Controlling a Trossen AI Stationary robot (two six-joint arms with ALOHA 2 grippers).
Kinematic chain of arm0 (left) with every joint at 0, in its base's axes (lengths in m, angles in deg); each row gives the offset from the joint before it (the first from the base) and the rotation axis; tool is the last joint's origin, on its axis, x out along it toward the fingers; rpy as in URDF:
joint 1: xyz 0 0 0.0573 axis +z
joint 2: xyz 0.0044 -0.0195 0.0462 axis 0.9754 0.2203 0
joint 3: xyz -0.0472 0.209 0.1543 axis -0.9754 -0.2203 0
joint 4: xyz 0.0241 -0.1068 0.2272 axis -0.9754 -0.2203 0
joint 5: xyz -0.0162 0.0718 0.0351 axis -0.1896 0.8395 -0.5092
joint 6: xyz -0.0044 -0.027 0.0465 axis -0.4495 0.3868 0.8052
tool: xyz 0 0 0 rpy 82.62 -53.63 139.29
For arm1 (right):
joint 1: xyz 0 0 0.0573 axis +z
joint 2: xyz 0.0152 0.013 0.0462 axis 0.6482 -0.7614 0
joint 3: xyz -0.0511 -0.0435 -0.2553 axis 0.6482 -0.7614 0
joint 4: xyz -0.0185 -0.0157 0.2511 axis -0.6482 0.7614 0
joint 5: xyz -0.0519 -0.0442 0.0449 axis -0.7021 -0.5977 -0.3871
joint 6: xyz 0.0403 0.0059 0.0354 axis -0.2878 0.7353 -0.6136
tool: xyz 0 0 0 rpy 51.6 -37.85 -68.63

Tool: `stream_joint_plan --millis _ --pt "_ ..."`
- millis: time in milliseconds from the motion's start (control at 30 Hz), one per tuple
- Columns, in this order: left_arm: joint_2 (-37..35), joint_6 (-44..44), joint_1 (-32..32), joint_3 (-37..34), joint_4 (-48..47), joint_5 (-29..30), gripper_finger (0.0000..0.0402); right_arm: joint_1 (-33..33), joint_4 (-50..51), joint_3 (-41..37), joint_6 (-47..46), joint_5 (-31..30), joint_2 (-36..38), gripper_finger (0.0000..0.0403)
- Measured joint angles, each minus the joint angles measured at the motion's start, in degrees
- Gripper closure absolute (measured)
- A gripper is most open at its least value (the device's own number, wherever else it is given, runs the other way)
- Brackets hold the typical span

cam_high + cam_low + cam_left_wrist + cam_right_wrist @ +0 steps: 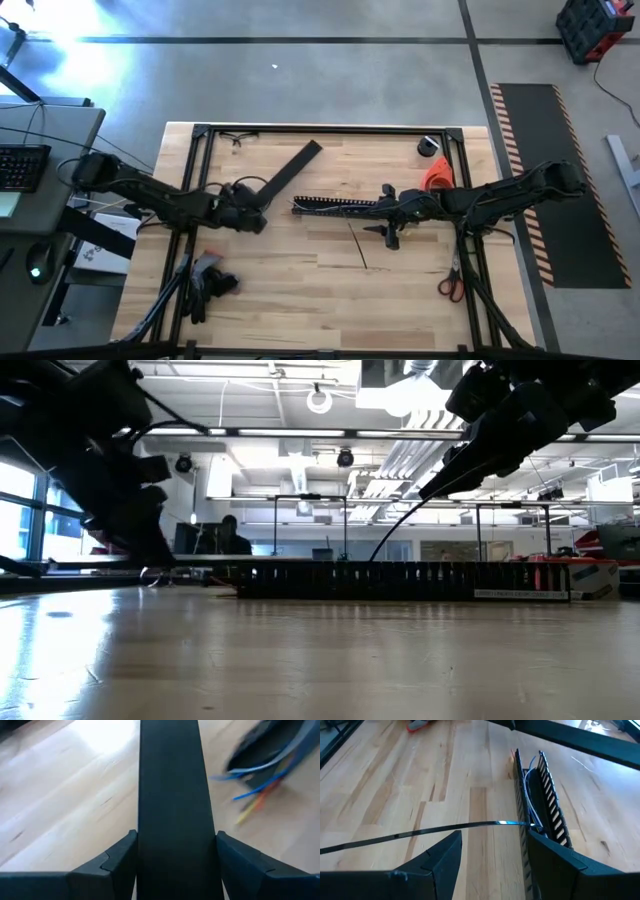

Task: Ziptie cables
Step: Close the black cable duct with a black cable duct lid

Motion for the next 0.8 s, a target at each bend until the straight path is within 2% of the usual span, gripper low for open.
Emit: stream_joint_plan --millis 100,133,167,200,367,533,667,800 --pt "0.0 7.0 1.4 0.0 6.6 -3.2 0.0201 0.0 -0.8 0.0 0.7 0.0 0.0 0.0199" --pt "0.0 9.3 1.9 0.1 8.8 -3.8 0.0225 0.0 -1.0 0.0 1.1 0.0 0.0 0.0199" --pt "-0.1 10.8 2.4 0.2 11.3 -4.7 0.0271 0.0 -1.1 0.0 1.3 0.1 0.0 0.0199" --pt "-0.1 12.4 3.0 0.2 13.1 -5.0 0.0294 0.0 -1.3 0.0 1.9 0.3 0.0 0.0199" --pt "0.7 20.1 6.2 3.2 15.6 -10.2 0.0351 1.0 -2.7 0.0 5.0 -0.4 3.1 0.0199" --pt "1.3 24.8 8.4 4.8 15.8 -10.6 0.0396 1.2 -3.5 0.0 5.9 -0.7 7.1 0.0199" --pt "1.5 26.3 10.4 5.1 16.2 -11.1 0.0393 1.1 -3.3 0.0 5.5 2.0 7.7 0.0199" --pt "2.9 25.6 15.1 5.1 15.7 -13.3 0.034 1.1 -3.5 0.0 5.4 2.6 7.6 0.0199"
